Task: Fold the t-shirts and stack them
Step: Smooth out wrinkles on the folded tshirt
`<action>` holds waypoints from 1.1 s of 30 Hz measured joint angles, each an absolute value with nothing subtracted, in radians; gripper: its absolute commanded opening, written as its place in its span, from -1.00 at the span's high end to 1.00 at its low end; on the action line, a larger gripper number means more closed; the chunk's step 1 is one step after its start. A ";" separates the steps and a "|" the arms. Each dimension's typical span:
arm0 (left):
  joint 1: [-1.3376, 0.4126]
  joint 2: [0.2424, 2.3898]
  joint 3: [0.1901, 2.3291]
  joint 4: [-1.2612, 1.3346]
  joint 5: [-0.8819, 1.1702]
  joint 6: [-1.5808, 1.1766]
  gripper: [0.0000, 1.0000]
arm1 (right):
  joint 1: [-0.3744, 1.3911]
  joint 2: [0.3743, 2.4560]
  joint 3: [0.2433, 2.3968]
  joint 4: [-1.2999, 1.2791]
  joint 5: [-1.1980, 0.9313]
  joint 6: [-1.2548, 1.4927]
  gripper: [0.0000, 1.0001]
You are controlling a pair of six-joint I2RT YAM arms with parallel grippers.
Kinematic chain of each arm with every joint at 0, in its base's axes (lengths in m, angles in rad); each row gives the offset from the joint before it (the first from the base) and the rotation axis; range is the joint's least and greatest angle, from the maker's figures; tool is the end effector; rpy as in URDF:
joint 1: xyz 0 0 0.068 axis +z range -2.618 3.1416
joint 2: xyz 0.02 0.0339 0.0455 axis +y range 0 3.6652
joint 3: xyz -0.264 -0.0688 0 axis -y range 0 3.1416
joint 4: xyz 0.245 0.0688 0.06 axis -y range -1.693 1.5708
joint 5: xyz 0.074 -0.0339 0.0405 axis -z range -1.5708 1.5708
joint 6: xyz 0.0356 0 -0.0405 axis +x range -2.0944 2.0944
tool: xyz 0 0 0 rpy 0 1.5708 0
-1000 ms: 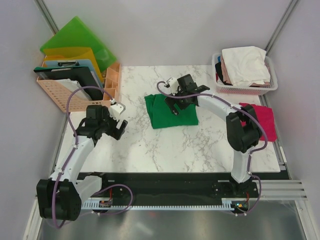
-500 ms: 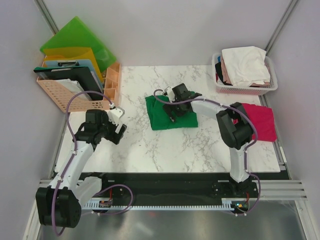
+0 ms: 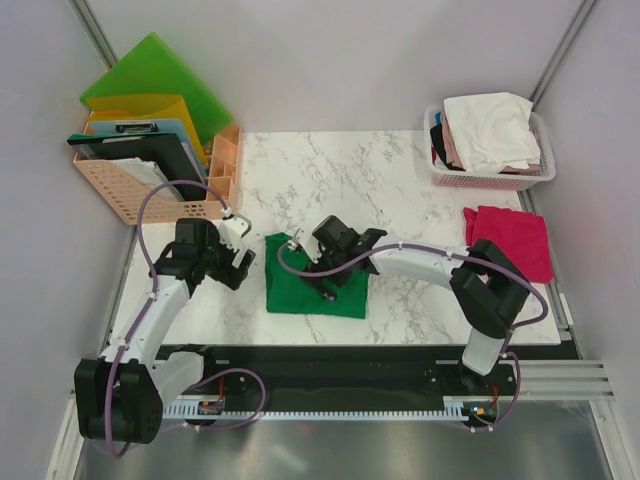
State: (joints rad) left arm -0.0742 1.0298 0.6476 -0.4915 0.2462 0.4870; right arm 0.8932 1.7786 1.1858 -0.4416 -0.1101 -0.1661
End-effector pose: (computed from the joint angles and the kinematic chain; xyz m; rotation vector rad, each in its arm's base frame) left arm 0.2022 -0.0237 0.2209 0.7715 2.2856 -0.1124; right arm 0.2271 0.2884 0.1907 -1.3740 2.2675 0.3956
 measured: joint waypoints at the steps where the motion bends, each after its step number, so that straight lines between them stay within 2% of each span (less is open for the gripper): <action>1: -0.074 1.030 0.648 -0.492 0.246 0.487 -1.00 | 0.889 1.772 1.186 -0.444 -0.100 -0.173 -0.96; 7: -0.074 1.029 0.648 -0.492 0.236 0.488 -1.00 | 0.852 1.559 1.210 -0.533 -0.073 -0.188 -0.96; 10: -0.074 1.029 0.648 -0.492 0.236 0.488 -1.00 | 0.805 1.439 1.224 -0.542 -0.110 -0.186 -0.96; 13: -0.074 1.030 0.648 -0.490 0.237 0.487 -1.00 | 0.723 1.405 1.193 -0.537 -0.173 -0.176 -0.96; 19: -0.074 1.042 0.648 -0.472 0.242 0.480 -1.00 | 0.537 1.615 1.128 -0.556 -0.356 -0.167 -0.86; 23: -0.074 1.043 0.648 -0.469 0.242 0.481 -1.00 | 0.474 1.750 1.126 -0.554 -0.450 -0.151 -0.84; 26: -0.074 1.043 0.642 -0.469 0.240 0.481 -1.00 | 0.476 1.760 1.127 -0.549 -0.490 -0.139 -0.83; 33: -0.074 1.065 0.631 -0.469 0.238 0.481 -1.00 | 0.482 1.765 1.144 -0.511 -0.533 -0.131 -0.62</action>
State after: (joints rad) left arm -0.0742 1.0645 0.6308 -0.4694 0.2379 0.4812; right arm 0.4824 1.7653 1.1442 -0.5114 -0.5327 -0.1314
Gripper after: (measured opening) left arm 0.996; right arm 0.846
